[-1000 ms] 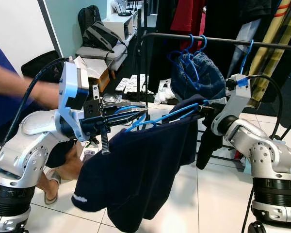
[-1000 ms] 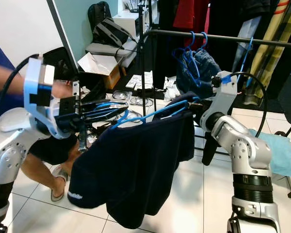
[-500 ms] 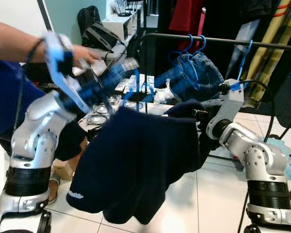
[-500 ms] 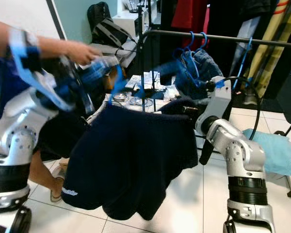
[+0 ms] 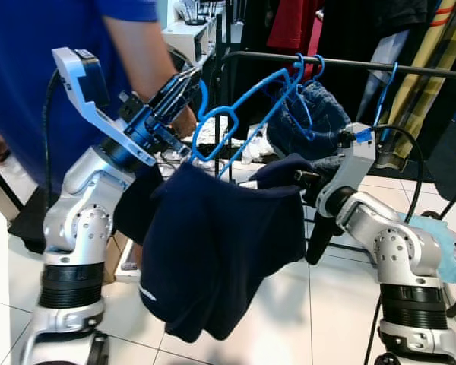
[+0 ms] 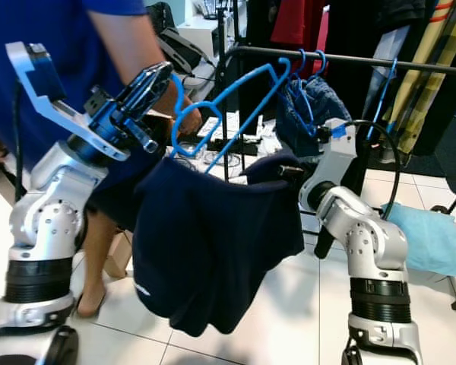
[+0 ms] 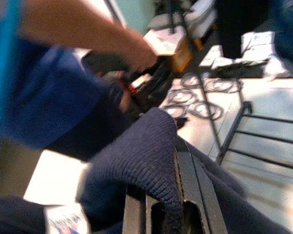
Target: Hang hanger
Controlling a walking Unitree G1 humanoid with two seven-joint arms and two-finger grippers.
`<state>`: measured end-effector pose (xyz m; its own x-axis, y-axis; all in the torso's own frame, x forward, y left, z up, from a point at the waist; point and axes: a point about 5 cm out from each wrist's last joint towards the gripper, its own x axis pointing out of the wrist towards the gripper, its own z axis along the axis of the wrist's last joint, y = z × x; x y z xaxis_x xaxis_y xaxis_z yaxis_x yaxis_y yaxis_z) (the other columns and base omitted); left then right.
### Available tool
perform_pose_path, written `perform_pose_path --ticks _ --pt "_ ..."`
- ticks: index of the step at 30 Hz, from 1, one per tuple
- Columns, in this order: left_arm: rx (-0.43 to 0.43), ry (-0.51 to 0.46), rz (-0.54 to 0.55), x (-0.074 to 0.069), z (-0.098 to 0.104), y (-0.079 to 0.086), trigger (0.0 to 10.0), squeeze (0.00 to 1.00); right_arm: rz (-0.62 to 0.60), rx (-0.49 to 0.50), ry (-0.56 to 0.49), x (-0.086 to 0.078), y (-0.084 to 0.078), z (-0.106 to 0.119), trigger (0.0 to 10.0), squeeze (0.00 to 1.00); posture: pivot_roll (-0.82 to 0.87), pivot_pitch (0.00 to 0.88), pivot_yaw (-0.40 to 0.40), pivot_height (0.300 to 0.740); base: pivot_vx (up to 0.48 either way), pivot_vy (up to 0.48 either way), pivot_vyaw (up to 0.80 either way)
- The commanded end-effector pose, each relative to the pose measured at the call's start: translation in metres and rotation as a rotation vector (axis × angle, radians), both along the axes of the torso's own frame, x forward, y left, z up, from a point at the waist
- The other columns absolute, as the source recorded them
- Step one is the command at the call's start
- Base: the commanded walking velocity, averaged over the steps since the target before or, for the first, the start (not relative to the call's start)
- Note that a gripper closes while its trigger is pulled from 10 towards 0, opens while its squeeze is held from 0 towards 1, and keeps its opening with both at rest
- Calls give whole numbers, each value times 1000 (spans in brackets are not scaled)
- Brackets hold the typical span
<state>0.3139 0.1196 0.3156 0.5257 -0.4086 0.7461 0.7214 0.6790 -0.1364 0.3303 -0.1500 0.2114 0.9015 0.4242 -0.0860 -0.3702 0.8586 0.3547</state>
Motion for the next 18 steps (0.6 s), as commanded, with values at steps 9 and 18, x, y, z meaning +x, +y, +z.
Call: perform_pose_path --ticks 9,18 --pt "-251 171 76 21 -7 -24 10000 0 228 21 -54 -16 40 8 0 0 -102 6 11 740 0 0 0" --pt "125 220 377 27 -53 35 10000 0 -102 -171 65 -12 -40 -34 0 0 -105 14 14 740 0 0 0"
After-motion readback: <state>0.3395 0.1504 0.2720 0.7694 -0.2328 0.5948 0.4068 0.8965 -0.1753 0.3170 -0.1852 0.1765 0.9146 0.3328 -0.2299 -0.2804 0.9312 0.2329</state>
